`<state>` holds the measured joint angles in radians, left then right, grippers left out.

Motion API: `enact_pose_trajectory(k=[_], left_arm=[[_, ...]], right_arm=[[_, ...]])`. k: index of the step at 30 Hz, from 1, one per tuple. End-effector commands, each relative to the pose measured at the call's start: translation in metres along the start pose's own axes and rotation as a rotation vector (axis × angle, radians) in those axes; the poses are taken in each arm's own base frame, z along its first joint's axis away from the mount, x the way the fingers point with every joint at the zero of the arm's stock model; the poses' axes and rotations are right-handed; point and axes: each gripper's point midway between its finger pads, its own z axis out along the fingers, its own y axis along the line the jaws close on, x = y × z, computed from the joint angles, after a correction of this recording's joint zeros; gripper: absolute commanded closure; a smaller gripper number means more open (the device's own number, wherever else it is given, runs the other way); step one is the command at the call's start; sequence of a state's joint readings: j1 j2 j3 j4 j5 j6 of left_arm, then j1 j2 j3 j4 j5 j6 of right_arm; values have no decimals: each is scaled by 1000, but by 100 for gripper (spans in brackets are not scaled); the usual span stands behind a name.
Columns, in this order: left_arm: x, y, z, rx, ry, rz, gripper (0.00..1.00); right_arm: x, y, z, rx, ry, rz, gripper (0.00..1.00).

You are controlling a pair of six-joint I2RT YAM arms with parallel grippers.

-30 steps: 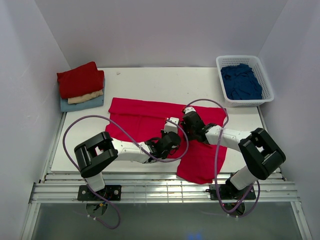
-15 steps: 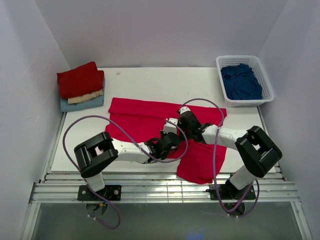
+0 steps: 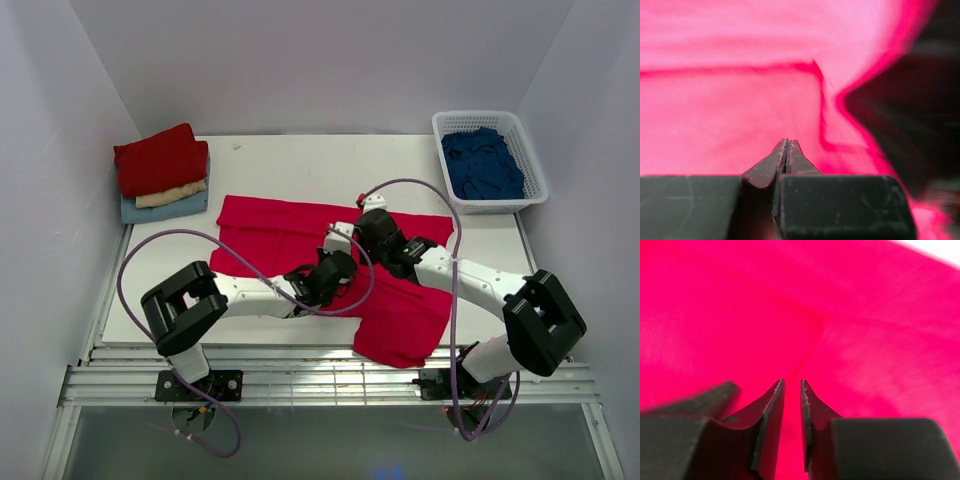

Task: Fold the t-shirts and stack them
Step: Fold the tshirt

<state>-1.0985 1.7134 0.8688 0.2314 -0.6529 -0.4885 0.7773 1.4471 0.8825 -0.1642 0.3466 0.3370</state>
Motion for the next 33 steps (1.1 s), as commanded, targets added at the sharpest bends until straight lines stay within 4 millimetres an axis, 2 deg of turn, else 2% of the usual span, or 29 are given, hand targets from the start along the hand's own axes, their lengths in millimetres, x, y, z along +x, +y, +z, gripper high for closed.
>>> enact_pose_trajectory(k=[1, 2, 3, 4, 5, 7, 8, 9, 10, 11, 12, 13, 15, 16, 19, 20, 23, 28, 33], left_arm=[[-76, 42, 7, -46, -107, -107, 89], [-88, 51, 5, -40, -123, -139, 89], [-94, 64, 8, -56, -127, -155, 90], [-104, 89, 13, -103, -141, -177, 91], [-111, 101, 14, -126, -153, -184, 100], [-125, 137, 19, -197, -174, -191, 100], [-133, 147, 21, -217, -184, -196, 100], [-132, 159, 27, -240, -176, -190, 100], [-136, 180, 33, -276, -175, -204, 100], [-139, 185, 39, -270, -170, -213, 100], [-133, 194, 48, -280, -149, -213, 100], [-132, 209, 54, -306, -142, -224, 100], [-133, 220, 65, -312, -129, -224, 100], [-122, 233, 75, -337, -98, -209, 100], [-110, 250, 90, -361, -52, -212, 100], [-96, 255, 98, -370, -19, -216, 100], [-74, 264, 109, -389, 34, -226, 100], [-51, 267, 119, -398, 92, -235, 100], [-31, 271, 126, -419, 138, -232, 100]], right_arm=[[-38, -40, -12, 155, -86, 71, 76], [-40, -47, -10, 169, -81, 84, 79], [-42, -62, -7, 198, -76, 108, 82], [-39, -71, 0, 215, -57, 117, 85], [-37, -76, 4, 217, -42, 125, 92], [-33, -96, 16, 253, -6, 142, 92], [-31, -102, 21, 261, 8, 148, 92], [-33, -111, 24, 276, 13, 156, 92], [-27, -116, 33, 288, 42, 155, 92], [-26, -119, 36, 295, 50, 156, 92], [-25, -125, 40, 305, 59, 163, 92], [-25, -129, 45, 317, 68, 160, 92], [-24, -137, 49, 333, 78, 167, 92], [-24, -140, 53, 340, 87, 163, 92], [-19, -153, 60, 370, 109, 171, 92], [-19, -157, 61, 375, 111, 171, 92], [-16, -166, 65, 393, 124, 173, 92], [-11, -177, 72, 409, 144, 175, 92], [-4, -178, 84, 399, 174, 175, 92]])
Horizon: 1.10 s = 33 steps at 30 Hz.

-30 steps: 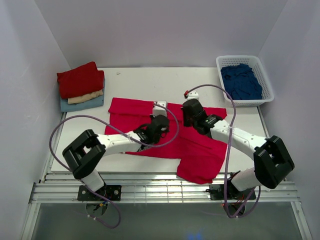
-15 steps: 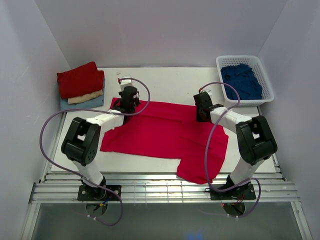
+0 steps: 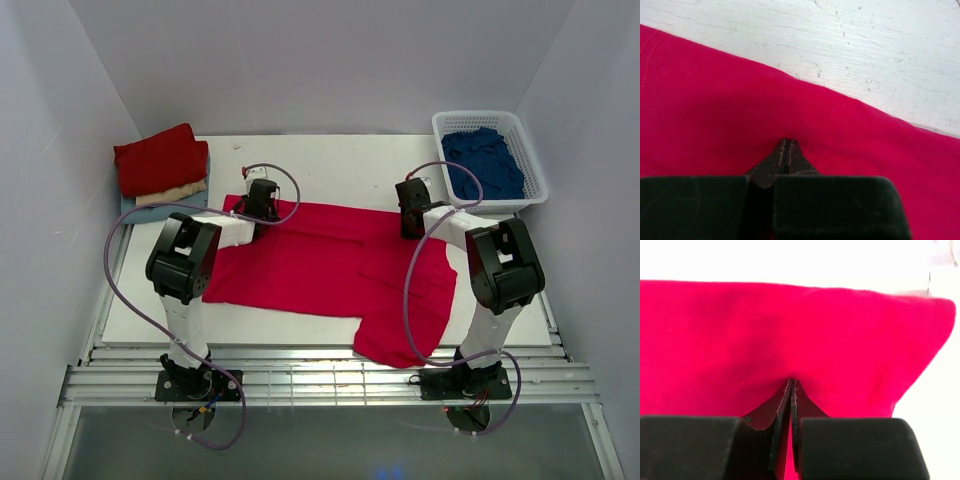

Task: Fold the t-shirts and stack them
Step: Fold the tshirt

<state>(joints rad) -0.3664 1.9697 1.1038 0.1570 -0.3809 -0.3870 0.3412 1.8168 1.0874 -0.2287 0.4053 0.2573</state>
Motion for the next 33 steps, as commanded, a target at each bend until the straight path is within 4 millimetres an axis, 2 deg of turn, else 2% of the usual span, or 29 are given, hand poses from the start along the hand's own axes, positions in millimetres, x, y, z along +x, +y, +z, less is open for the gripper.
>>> enact_pose_trajectory(k=[1, 10, 17, 24, 32, 33], left_arm=[[6, 3, 7, -15, 31, -9, 100], [20, 30, 15, -86, 72, -49, 100], [14, 29, 22, -85, 63, -49, 100], [7, 30, 41, -104, 58, -39, 100], [1, 32, 59, -108, 64, -43, 100], [-5, 30, 61, -107, 54, -44, 100]], right_arm=[[-13, 7, 8, -15, -17, -5, 92], [-12, 25, 42, -58, 44, -27, 92], [-27, 34, 62, -73, 54, -41, 92], [-52, 40, 77, -95, 44, -47, 92], [-65, 43, 88, -118, 47, -37, 92], [-63, 43, 91, -119, 54, -37, 92]])
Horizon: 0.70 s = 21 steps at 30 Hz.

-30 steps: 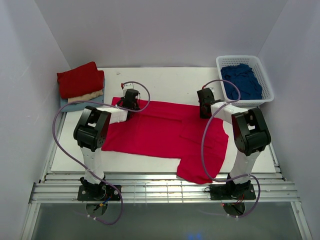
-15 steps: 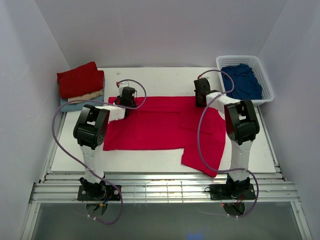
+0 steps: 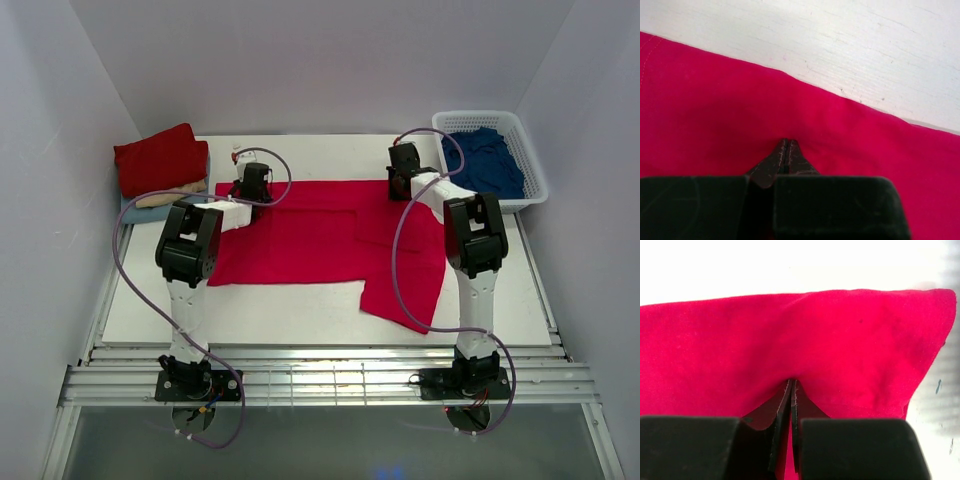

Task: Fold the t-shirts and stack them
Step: Fold the tshirt

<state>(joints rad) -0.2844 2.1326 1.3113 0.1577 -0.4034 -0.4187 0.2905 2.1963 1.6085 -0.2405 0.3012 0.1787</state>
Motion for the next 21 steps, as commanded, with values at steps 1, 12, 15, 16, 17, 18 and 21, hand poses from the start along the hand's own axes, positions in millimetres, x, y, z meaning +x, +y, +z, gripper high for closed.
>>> enact_pose_trajectory(k=[1, 12, 15, 16, 17, 18, 21], left_arm=[[31, 15, 10, -41, 108, 65, 100], [-151, -39, -42, 79, -292, 60, 80], [-209, -47, -103, 100, -455, 72, 31], [-213, -44, -116, 93, -470, 79, 28], [-205, -38, -124, 77, -461, 99, 28], [-195, -36, -134, 59, -442, 108, 28], [-144, 3, -156, -57, -286, 82, 29]], right_arm=[[41, 3, 18, -32, 140, -25, 92], [-82, -14, -85, -26, -291, -54, 62], [-91, -24, -149, -15, -386, -49, 51], [-85, -23, -162, -19, -388, -48, 51], [-87, -25, -190, -34, -420, -29, 51], [-77, -22, -199, -49, -404, -26, 52], [-3, -11, -210, -89, -256, -32, 54]])
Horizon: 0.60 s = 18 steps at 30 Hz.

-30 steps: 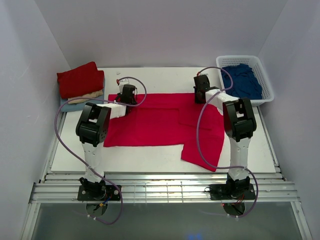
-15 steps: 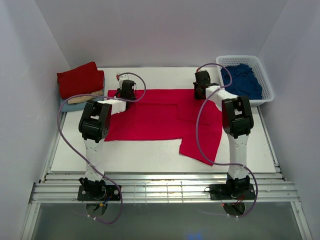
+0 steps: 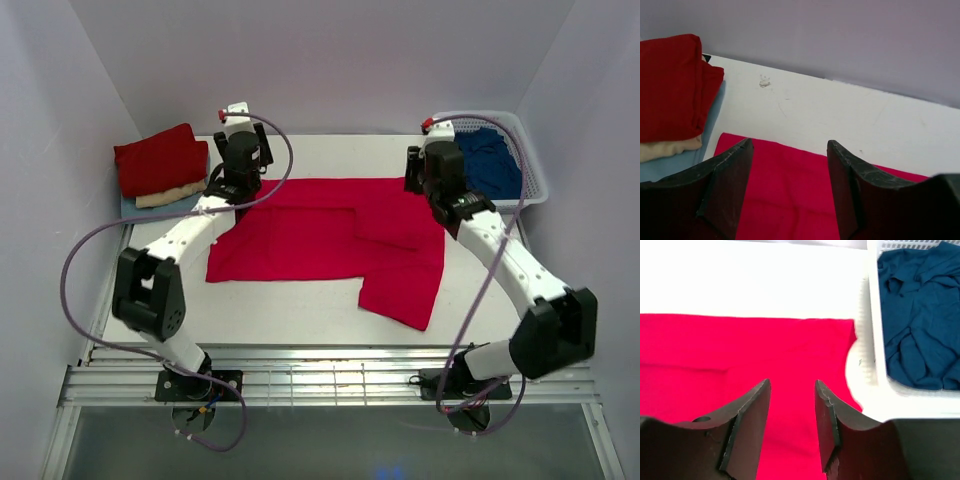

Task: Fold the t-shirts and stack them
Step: Fold the tshirt

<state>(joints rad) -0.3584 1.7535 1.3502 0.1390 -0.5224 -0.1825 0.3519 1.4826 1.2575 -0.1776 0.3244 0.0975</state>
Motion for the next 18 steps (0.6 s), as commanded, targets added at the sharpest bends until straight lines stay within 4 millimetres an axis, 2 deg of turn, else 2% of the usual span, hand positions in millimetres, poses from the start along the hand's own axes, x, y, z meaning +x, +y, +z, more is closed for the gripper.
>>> enact_pose_trajectory(k=[1, 2, 3, 4, 5, 6, 7, 8, 9, 10, 14, 18], left_arm=[[27, 43, -52, -151, 126, 9, 30], [43, 55, -61, -203, 170, 17, 30], [85, 76, -79, -256, 291, 75, 30], [98, 84, -91, -290, 326, 30, 30], [114, 91, -100, -310, 369, 31, 30], [145, 108, -121, -349, 464, 76, 29], [157, 113, -130, -378, 492, 39, 29], [163, 119, -140, -385, 510, 31, 29], [181, 129, -152, -403, 548, 48, 29], [188, 134, -159, -418, 563, 45, 28], [211, 153, -184, -502, 626, 27, 28], [224, 166, -198, -558, 649, 19, 28]], right_arm=[[80, 21, -34, -34, 181, -2, 54], [85, 25, -47, -45, 179, 6, 54], [99, 27, -54, -41, 201, 10, 55], [132, 36, -63, -49, 269, 10, 55], [139, 39, -72, -56, 275, 20, 55], [149, 41, -78, -56, 292, 23, 55], [169, 48, -86, -71, 326, 0, 55], [176, 50, -95, -68, 339, 20, 55], [184, 48, -99, -47, 346, 22, 55], [191, 52, -107, -55, 365, 15, 56], [223, 47, -131, -25, 434, 44, 57], [242, 50, -148, -45, 453, 71, 57]])
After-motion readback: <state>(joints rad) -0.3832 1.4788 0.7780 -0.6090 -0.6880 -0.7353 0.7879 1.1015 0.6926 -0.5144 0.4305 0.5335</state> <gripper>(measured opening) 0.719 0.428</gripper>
